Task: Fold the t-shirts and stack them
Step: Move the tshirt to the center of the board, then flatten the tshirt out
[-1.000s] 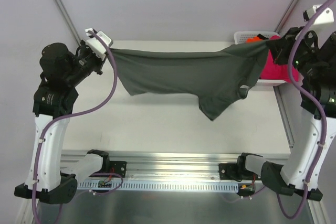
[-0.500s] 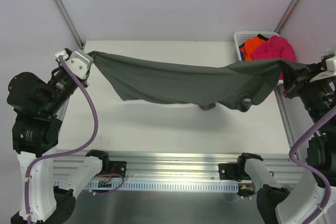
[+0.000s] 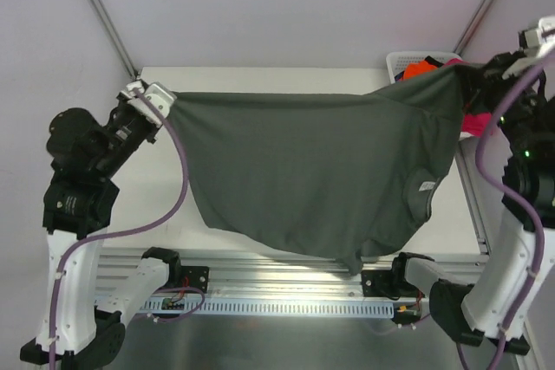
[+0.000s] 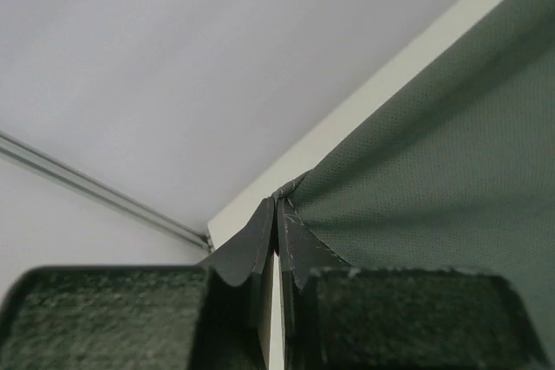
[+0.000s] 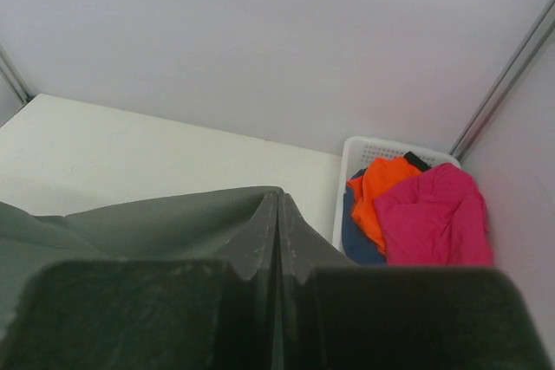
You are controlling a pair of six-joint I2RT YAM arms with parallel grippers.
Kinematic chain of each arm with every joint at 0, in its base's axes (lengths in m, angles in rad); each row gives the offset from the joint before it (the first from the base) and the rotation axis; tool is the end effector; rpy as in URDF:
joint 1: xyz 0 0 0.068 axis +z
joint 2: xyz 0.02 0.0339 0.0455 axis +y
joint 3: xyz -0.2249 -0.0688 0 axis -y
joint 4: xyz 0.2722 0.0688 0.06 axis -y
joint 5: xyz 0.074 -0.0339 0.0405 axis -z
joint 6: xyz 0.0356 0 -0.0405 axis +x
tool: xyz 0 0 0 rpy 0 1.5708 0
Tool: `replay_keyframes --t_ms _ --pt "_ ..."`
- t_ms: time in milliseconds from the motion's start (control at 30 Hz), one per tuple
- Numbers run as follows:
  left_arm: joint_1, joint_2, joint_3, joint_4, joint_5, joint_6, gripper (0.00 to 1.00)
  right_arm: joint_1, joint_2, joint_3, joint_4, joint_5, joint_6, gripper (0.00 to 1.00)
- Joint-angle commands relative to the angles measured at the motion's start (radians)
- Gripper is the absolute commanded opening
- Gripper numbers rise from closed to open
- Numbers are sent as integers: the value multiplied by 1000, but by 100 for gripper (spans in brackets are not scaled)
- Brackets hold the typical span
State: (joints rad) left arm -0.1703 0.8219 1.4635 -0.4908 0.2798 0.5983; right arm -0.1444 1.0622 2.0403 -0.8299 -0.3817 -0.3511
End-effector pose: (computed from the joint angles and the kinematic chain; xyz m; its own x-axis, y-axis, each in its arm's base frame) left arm 0.1521 -0.0361 0.5055 0.3656 0.4864 -0.7935 0.2735 0.7588 0.5911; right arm 0.1193 -0.0039 0.5850 0.2167 -0.3540 -0.9098 -0.1667 0.9048 -0.3918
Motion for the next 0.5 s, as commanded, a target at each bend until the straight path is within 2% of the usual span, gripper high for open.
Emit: replay_keyframes --t_ms 0,200,300,467 --pt "-1 54 -69 46 -40 67 0 -3 126 -8 109 3 35 0" --pt "0 177 -123 175 -85 15 0 -3 294 37 117 7 46 0" --pt "0 265 -65 185 -111 3 0 -3 344 73 107 12 18 1" --pt "0 312 52 187 -131 43 0 -3 334 97 110 20 9 1"
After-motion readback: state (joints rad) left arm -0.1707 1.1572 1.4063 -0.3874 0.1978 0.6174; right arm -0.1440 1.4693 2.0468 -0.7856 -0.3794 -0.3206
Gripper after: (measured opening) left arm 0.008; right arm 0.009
